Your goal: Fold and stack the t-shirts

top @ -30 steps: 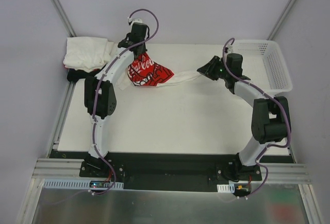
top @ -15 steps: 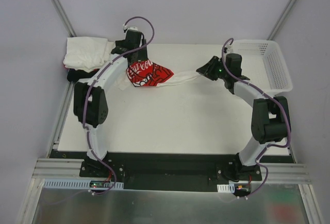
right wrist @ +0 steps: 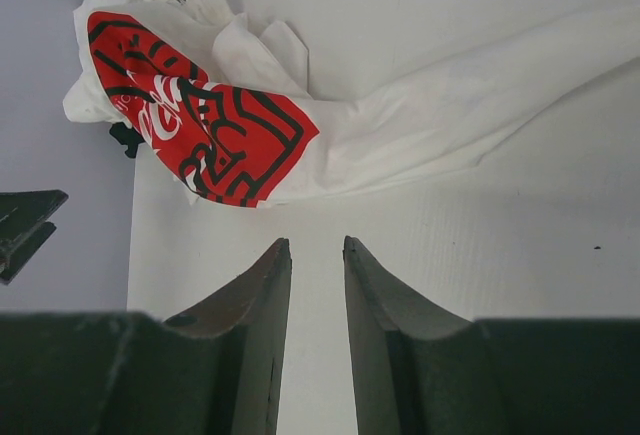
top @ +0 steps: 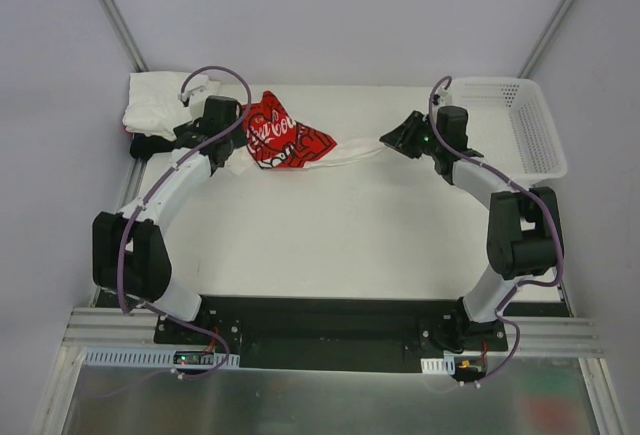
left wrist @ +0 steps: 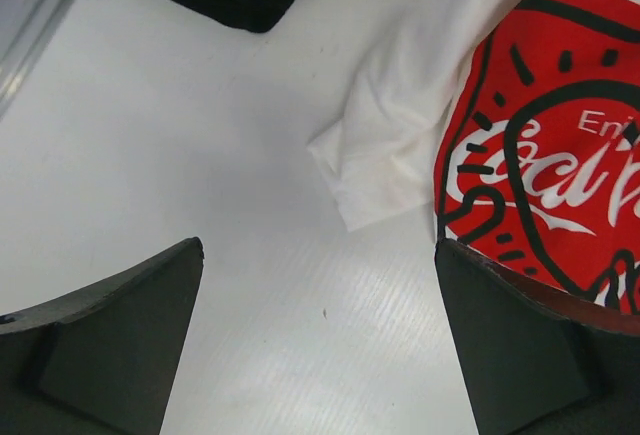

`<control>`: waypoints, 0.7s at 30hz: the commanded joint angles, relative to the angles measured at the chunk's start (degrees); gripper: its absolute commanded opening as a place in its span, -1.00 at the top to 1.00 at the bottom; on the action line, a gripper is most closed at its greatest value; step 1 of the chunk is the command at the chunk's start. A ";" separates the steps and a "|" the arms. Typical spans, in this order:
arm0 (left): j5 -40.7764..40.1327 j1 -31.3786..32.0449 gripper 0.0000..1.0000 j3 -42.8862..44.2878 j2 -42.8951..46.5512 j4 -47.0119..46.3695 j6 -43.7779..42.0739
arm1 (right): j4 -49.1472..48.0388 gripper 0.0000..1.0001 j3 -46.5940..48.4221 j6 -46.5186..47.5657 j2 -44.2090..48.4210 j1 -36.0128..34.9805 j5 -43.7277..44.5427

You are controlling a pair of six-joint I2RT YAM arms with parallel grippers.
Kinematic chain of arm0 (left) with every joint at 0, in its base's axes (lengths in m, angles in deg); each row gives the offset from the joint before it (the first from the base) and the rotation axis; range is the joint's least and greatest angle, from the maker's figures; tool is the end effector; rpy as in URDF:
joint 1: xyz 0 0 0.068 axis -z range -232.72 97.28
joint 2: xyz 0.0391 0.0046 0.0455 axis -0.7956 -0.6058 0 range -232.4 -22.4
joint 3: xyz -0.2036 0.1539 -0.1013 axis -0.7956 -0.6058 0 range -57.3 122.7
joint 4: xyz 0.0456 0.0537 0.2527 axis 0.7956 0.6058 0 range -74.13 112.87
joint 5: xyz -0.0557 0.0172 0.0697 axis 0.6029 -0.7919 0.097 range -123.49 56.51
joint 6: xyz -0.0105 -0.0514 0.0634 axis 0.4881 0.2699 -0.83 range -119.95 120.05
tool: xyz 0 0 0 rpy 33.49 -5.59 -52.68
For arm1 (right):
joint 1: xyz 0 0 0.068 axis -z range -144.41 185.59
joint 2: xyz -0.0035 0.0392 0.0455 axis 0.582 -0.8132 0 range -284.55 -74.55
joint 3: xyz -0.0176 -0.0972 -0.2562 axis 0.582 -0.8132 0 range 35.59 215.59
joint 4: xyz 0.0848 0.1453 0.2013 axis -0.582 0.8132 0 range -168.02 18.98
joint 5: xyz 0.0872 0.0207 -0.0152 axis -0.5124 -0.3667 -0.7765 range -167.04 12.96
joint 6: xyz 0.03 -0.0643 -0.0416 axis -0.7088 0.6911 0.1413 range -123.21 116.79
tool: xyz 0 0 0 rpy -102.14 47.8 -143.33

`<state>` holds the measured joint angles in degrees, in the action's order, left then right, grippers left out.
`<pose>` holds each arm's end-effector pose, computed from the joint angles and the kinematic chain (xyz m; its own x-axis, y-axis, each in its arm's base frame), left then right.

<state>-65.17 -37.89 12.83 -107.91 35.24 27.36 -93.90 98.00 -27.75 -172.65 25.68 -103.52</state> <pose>0.3606 -0.0564 0.2942 -0.3981 -0.2987 -0.8673 -0.4301 0.8959 -0.1111 0.4103 0.1041 0.2351 -0.5392 0.2831 -0.7932 -0.3775 0.7607 0.5281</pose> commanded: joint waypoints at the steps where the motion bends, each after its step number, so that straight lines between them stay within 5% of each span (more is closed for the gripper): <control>1: 5.55 -3.92 -0.97 2.37 -5.53 -1.18 5.47 | -3.19 0.39 -0.89 0.01 2.30 0.15 -1.47; 11: 14.97 -5.43 -0.92 8.62 -20.55 -1.18 11.10 | -3.37 0.39 -1.86 -0.51 4.15 1.74 -1.64; 21: 16.30 -5.34 -0.90 10.38 -24.08 -1.89 11.89 | -3.54 0.39 -1.94 -1.30 4.41 2.88 -1.82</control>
<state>-49.94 -43.35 20.69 -131.61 34.08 37.67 -94.95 95.70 -28.30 -171.23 27.74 -104.40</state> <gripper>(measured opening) 0.953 0.307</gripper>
